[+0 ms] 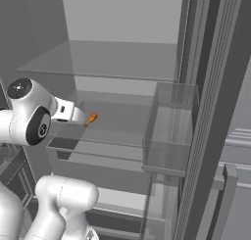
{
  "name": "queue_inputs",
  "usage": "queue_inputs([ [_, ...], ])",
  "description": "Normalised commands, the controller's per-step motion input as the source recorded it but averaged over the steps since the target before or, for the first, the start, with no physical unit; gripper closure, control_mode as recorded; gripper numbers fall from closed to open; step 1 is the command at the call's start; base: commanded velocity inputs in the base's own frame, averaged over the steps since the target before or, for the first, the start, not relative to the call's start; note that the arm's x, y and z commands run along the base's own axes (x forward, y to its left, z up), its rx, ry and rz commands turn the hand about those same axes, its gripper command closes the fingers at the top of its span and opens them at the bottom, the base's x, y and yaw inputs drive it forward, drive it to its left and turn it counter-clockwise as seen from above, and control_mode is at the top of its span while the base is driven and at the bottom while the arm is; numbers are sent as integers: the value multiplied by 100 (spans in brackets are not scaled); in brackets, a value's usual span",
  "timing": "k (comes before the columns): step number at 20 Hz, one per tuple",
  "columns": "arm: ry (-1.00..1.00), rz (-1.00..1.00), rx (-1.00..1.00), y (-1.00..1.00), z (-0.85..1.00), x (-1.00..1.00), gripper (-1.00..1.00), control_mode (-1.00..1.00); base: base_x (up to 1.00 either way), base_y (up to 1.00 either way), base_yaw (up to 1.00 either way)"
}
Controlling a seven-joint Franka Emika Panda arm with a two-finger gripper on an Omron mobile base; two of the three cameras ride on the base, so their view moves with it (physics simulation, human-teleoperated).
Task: Place one squash and one chicken drumstick in each tupperware on the nearby counter, to pack two identical lunches.
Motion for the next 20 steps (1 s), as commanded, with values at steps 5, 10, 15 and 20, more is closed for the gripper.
queue_inputs([
  [5,8,0,4,12,-48,87,-100,-100,0,0,0],
  [10,6,0,2,29,-42,74,-100,-100,0,0,0],
  [15,5,0,0,23,-32,61,-100,-100,0,0,0],
  [20,2,0,0,2,-31,59,-100,-100,0,0,0],
])
